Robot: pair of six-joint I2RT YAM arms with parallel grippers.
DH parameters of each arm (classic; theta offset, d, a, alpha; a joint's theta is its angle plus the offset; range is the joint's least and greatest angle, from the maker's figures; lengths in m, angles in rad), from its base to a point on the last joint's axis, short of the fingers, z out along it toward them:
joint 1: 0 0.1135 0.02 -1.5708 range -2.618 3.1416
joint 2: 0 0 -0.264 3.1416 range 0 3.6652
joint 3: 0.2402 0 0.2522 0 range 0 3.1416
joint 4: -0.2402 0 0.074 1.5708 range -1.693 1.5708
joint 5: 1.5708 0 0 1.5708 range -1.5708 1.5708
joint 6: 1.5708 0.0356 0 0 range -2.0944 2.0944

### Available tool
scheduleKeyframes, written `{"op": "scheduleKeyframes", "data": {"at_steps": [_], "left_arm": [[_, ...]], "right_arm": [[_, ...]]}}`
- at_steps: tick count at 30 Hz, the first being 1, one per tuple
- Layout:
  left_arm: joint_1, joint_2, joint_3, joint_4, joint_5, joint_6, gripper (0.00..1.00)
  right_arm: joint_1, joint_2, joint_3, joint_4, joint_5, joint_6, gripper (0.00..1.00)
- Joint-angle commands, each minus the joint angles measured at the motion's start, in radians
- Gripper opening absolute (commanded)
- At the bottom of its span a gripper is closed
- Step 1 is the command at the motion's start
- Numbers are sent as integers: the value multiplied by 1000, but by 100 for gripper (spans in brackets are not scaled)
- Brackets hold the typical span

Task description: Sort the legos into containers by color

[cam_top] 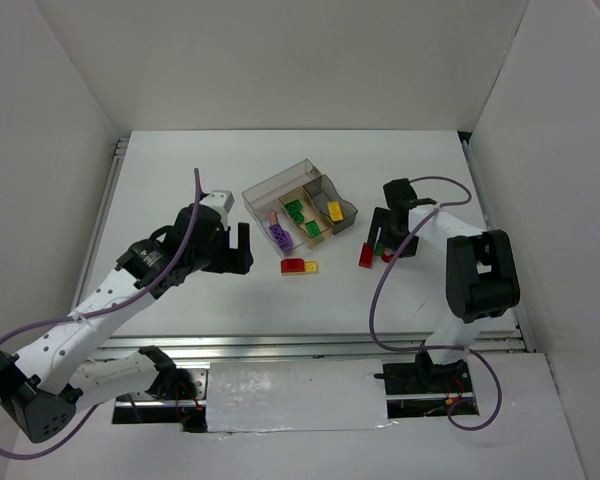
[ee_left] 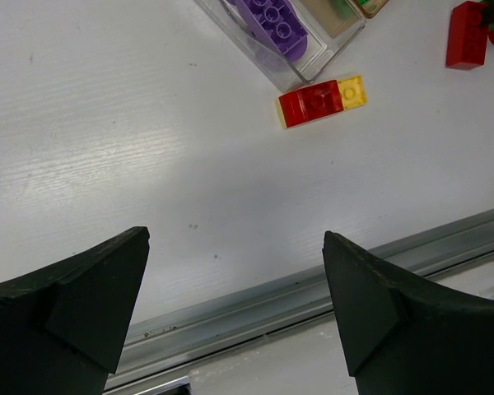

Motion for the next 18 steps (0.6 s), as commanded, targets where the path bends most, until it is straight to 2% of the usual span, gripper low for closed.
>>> {"op": "scheduleKeyframes", "data": {"at_steps": [1, 6, 18], "left_arm": [[-5, -13, -11, 24, -3, 14, 99], [-5, -9, -12, 28, -3, 17, 100], [-4, -10, -18, 28, 3, 20, 100]], "right_arm": [[-24, -49, 4, 24, -61, 5, 83], [-64, -74, -12, 28, -77, 7, 83], [-67, -34, 2, 22, -63, 5, 78]]}}
